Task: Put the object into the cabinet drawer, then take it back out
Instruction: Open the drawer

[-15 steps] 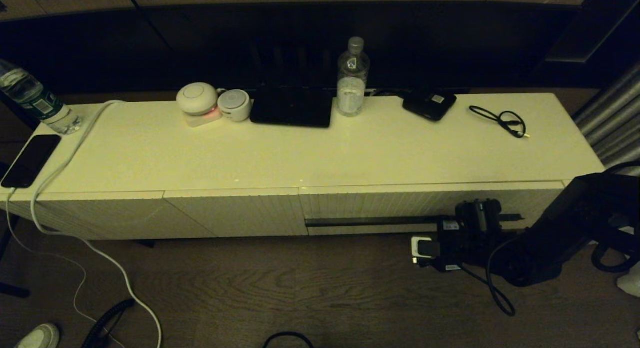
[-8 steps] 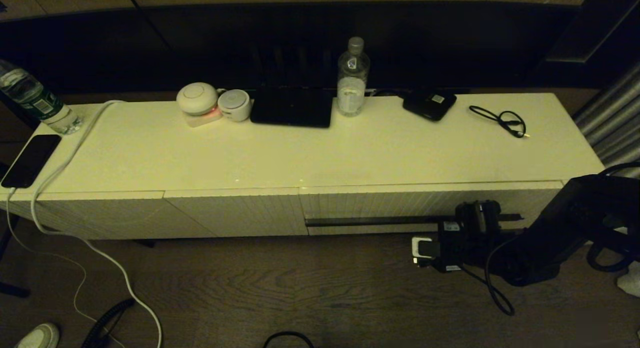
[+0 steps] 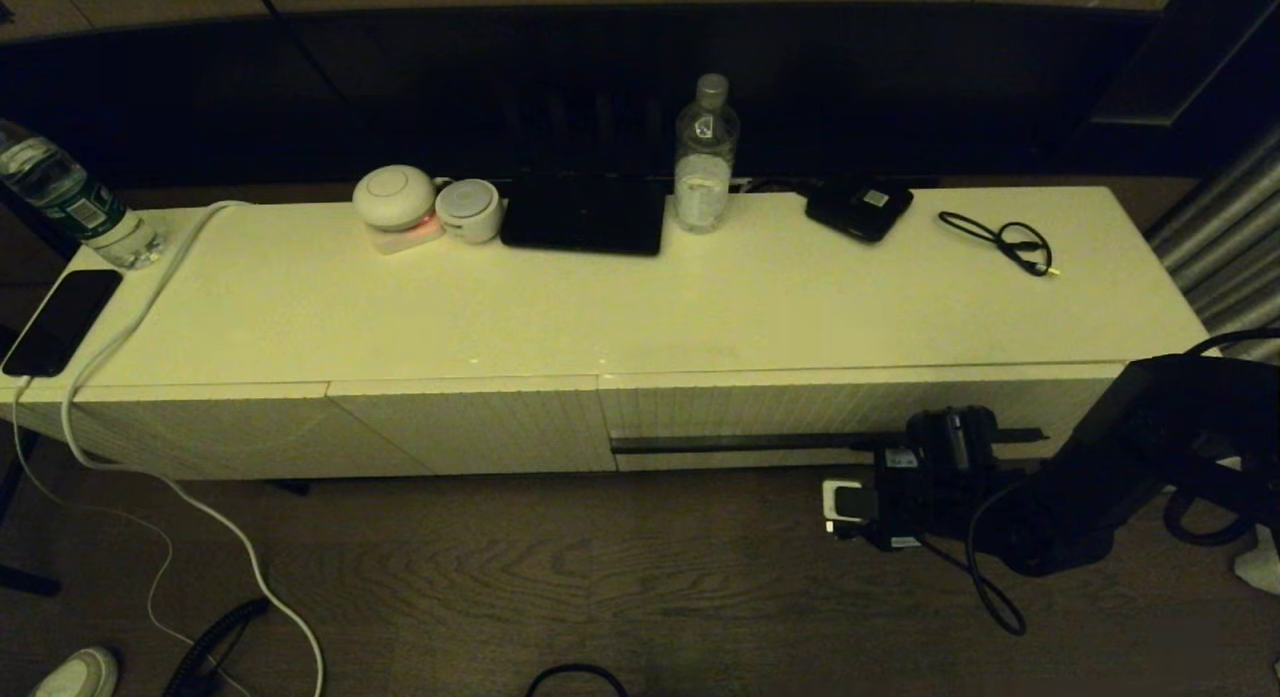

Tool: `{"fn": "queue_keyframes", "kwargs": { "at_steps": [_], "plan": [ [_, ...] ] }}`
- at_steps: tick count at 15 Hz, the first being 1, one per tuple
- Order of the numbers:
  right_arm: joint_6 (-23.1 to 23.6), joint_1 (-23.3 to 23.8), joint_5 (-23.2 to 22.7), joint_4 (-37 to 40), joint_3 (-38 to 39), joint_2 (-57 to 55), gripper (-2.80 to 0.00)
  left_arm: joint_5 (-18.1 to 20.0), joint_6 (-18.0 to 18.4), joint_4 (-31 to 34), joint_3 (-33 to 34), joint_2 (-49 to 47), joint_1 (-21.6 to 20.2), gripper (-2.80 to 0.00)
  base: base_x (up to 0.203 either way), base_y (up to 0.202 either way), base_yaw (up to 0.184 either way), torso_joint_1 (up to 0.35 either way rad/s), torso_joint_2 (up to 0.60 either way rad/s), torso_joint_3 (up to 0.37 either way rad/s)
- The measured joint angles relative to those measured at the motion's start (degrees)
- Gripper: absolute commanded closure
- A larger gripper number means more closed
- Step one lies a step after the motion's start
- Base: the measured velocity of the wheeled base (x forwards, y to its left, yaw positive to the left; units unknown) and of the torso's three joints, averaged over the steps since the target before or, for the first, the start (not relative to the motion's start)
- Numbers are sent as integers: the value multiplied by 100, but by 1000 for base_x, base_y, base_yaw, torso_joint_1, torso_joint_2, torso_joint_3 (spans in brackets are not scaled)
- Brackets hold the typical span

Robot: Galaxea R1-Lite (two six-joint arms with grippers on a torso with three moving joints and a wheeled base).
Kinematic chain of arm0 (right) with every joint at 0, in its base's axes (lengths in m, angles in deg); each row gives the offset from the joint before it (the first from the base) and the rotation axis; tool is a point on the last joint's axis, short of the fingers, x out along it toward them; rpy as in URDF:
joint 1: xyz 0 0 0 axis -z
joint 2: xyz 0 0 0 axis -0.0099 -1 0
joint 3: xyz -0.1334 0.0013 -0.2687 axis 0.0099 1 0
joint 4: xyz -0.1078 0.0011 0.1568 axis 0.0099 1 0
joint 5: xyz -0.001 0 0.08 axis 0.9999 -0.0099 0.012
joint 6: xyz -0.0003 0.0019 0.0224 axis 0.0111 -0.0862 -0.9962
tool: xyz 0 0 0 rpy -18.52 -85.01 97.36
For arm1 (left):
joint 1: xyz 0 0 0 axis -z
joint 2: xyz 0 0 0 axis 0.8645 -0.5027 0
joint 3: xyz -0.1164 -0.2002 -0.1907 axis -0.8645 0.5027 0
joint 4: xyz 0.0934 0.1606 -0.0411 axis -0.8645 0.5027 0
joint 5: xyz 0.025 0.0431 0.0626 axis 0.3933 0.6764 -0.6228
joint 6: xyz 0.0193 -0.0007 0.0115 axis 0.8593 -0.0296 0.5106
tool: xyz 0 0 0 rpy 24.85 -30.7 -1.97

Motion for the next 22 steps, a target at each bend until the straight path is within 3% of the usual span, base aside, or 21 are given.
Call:
{"fn": "queue_keyframes", "kwargs": {
  "at_steps": [22],
  "plan": [
    [-236, -60, 5, -109, -376, -68, -280, 2, 2, 0, 0, 0, -2, 0, 0, 0, 0, 0, 0, 0]
  ]
}}
